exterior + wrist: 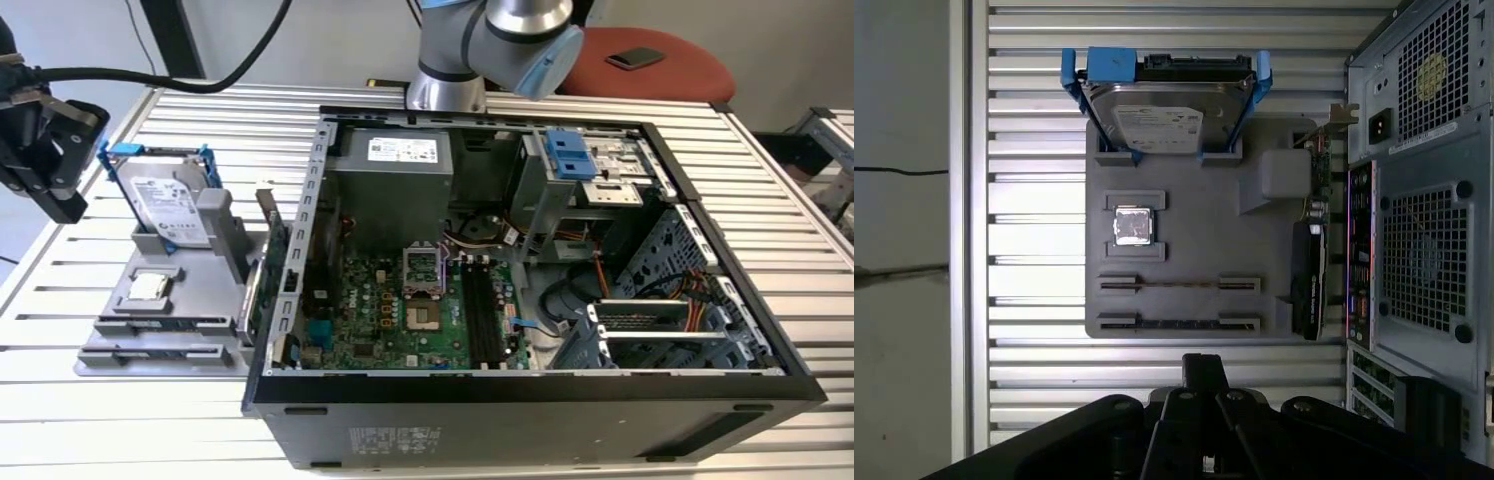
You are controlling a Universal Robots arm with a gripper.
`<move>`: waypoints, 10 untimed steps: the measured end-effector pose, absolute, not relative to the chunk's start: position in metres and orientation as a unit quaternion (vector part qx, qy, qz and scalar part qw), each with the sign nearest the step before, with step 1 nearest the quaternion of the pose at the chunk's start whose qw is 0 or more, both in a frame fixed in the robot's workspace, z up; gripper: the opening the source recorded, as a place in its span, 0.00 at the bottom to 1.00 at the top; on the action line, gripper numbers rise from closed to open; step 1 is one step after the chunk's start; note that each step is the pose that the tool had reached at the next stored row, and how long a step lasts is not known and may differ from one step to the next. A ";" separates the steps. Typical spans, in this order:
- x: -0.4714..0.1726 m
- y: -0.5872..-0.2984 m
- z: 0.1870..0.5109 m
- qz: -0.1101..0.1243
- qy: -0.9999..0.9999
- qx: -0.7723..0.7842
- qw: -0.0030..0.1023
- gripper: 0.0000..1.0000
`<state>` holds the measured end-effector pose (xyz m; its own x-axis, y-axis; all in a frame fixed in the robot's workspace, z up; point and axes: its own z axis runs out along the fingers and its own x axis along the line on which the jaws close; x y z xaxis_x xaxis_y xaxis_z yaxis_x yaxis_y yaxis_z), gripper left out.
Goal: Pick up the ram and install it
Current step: 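Pick up the ram and move it above insertion slot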
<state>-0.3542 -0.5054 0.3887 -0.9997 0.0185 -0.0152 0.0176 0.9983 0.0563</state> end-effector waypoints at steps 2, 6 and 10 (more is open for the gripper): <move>-0.354 -0.505 0.389 0.028 1.000 0.009 0.008 0.00; -0.354 -0.505 0.389 0.028 1.000 0.009 0.008 0.00; -0.354 -0.505 0.389 0.028 1.000 0.009 0.008 0.00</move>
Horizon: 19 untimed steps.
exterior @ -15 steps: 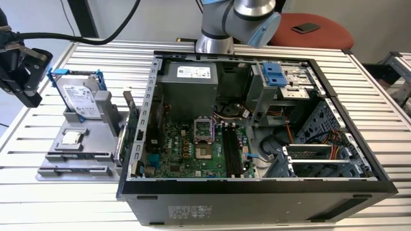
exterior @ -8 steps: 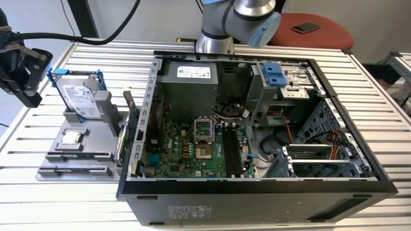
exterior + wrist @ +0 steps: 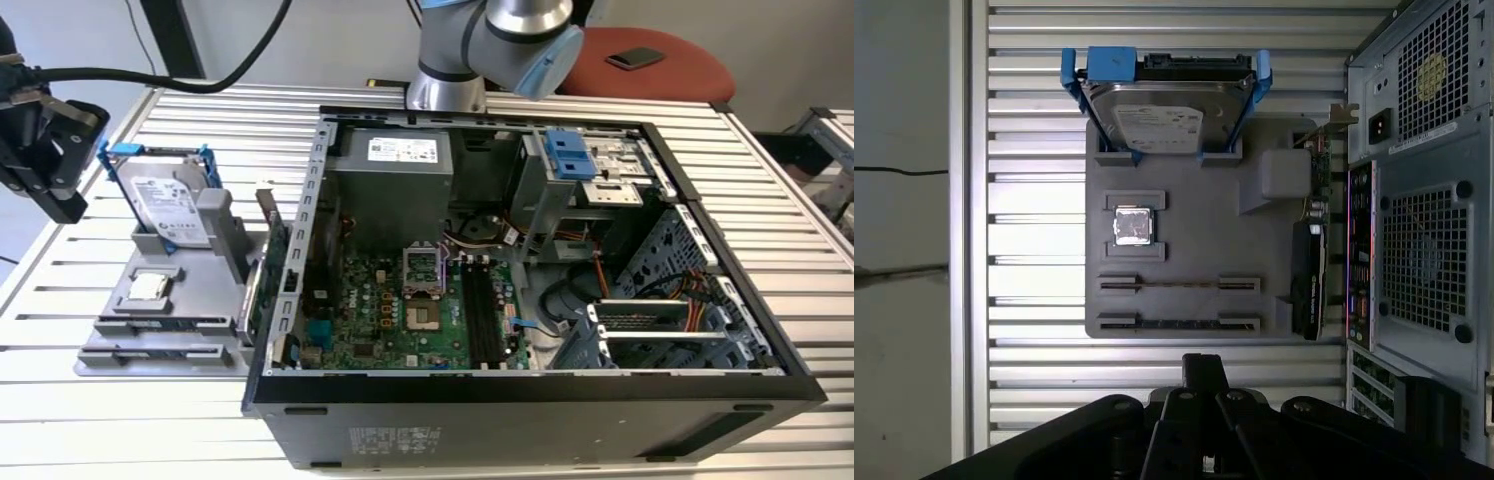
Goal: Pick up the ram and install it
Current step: 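Pick up the ram and move it above insertion slot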
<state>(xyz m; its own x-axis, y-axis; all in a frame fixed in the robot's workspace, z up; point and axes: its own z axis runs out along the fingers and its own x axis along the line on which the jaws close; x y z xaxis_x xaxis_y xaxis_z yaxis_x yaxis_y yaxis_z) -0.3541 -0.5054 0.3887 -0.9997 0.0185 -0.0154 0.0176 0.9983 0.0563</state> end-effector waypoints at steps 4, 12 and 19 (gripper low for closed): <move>-0.354 -0.505 0.389 0.028 1.000 0.009 0.008 0.00; -0.354 -0.505 0.389 0.028 1.000 0.009 0.008 0.00; -0.354 -0.505 0.389 0.028 1.000 0.009 0.008 0.00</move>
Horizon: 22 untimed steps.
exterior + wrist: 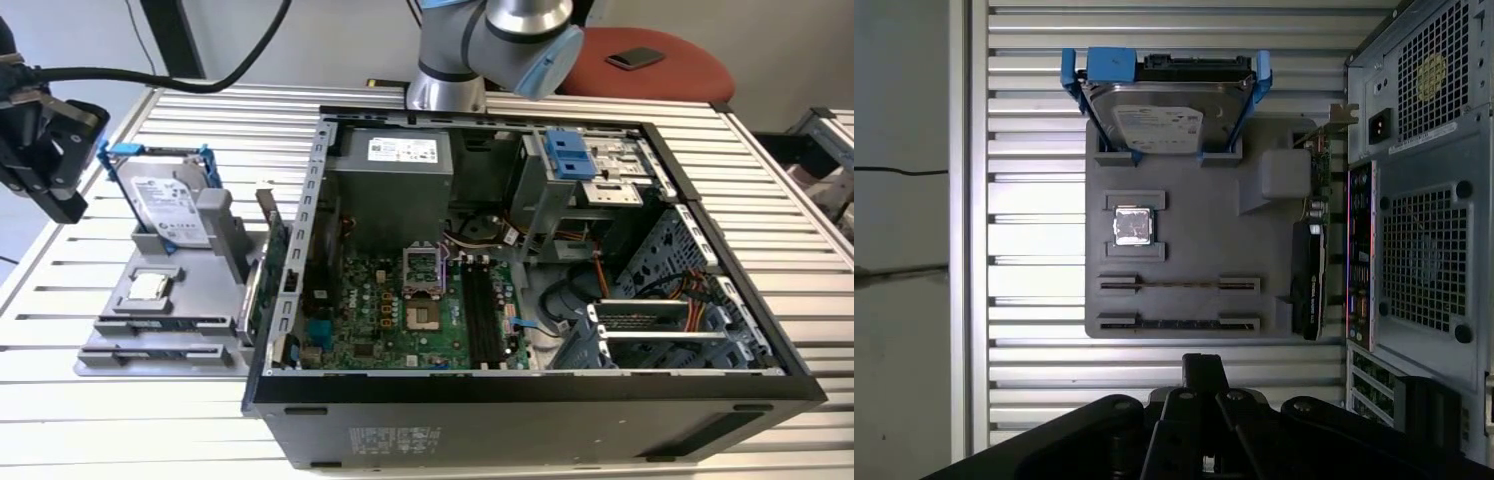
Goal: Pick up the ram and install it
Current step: 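Pick up the ram and move it above insertion slot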
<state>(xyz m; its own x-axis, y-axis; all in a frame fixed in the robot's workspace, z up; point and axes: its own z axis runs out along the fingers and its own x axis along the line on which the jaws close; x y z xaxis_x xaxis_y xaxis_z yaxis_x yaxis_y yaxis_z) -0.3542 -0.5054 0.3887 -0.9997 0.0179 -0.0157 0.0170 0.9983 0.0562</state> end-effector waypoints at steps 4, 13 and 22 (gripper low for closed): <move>-0.355 -0.505 0.389 0.028 0.999 -0.017 0.007 0.00; -0.355 -0.505 0.389 0.029 0.996 -0.083 0.005 0.00; -0.355 -0.505 0.389 0.029 0.986 -0.162 0.003 0.00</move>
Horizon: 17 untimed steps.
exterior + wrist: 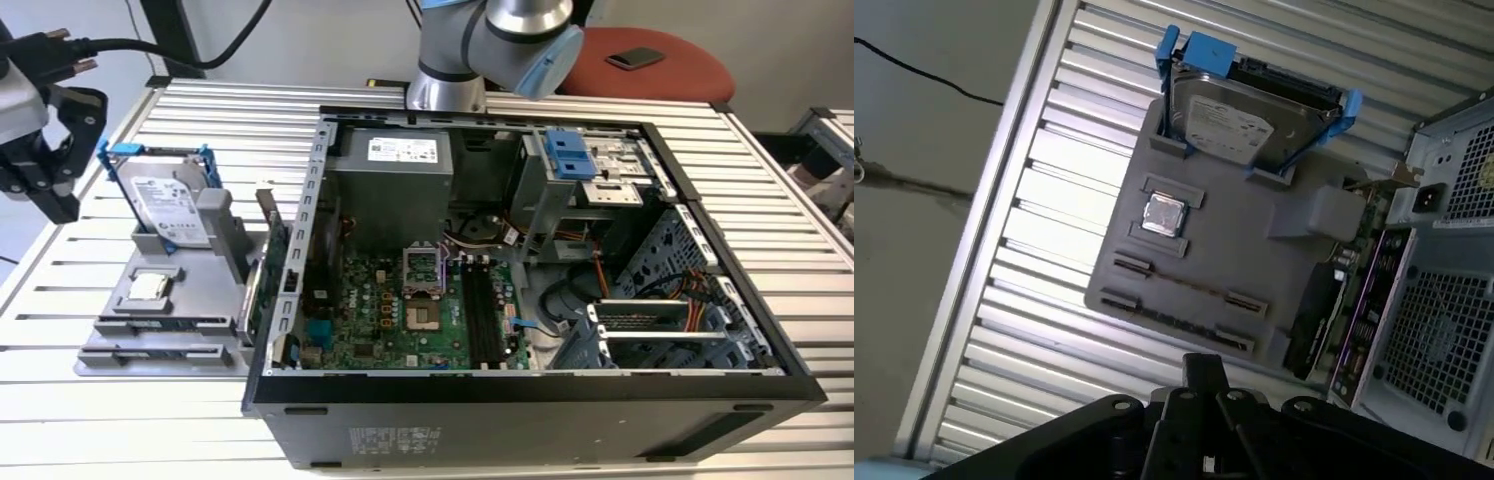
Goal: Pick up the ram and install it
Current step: 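Pick up the ram and move it above insertion slot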
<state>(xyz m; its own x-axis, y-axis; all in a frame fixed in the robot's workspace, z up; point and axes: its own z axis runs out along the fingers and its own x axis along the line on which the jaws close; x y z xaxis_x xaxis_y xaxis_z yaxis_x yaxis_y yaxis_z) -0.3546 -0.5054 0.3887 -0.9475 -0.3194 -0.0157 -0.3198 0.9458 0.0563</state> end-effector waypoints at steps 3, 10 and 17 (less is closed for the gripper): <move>-0.355 -0.505 0.389 0.029 0.982 -0.186 0.002 0.00; -0.355 -0.505 0.389 0.029 0.971 -0.237 0.001 0.00; -0.355 -0.505 0.389 0.029 0.957 -0.288 -0.001 0.00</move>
<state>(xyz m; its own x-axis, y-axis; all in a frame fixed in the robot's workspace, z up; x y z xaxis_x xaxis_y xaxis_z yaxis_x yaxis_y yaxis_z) -0.3546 -0.5054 0.3887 -0.8346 -0.5507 -0.0157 -0.5506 0.8329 0.0563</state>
